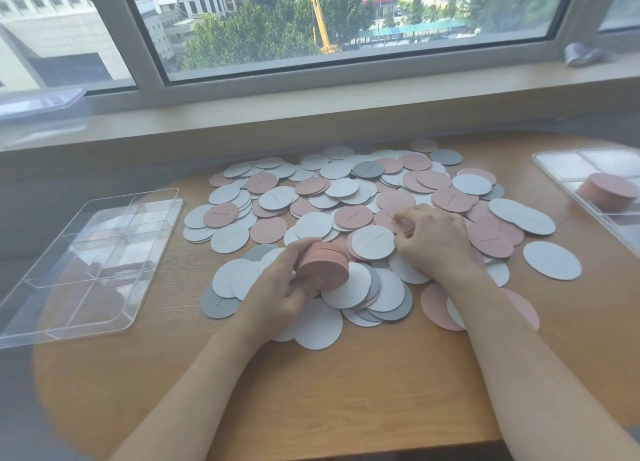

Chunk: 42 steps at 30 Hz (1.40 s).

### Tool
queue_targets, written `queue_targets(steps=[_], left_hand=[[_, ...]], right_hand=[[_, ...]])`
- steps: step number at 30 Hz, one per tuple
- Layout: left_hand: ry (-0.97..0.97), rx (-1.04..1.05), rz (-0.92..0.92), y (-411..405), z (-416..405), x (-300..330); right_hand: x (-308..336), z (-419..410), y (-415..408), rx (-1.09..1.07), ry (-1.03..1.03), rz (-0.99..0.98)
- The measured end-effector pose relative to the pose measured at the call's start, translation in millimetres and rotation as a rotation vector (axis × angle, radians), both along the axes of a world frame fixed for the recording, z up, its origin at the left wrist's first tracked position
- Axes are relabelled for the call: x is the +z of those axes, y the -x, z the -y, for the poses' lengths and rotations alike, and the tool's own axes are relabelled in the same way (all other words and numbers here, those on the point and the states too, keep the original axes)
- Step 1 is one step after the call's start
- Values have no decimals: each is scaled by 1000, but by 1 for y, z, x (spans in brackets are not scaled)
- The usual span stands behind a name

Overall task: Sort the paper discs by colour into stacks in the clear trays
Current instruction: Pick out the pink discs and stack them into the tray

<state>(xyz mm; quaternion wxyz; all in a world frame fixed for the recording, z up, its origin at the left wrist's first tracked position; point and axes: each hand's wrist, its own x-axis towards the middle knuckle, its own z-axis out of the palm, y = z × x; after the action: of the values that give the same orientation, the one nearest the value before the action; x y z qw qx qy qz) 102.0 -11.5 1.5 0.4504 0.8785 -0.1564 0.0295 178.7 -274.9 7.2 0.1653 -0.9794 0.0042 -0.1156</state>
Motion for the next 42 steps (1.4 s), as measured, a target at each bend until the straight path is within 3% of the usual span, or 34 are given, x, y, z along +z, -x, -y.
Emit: queue_targets(steps=[12, 18, 22, 28, 37, 42], left_hand=[[6, 10, 20, 0, -1, 0], [7, 15, 33, 1, 0, 1], [-13, 14, 40, -1, -2, -1], [-14, 36, 19, -3, -2, -2], [-66, 13, 37, -1, -1, 0], [-25, 34, 40, 0, 1, 2]], right_hand=[[-5, 4, 1, -77, -13, 320], [2, -6, 10, 23, -389, 417], [9, -25, 24, 217, -588, 370], [7, -45, 39, 480, -708, 152], [-4, -51, 33, 629, -450, 4], [-3, -37, 26, 459, -245, 136]])
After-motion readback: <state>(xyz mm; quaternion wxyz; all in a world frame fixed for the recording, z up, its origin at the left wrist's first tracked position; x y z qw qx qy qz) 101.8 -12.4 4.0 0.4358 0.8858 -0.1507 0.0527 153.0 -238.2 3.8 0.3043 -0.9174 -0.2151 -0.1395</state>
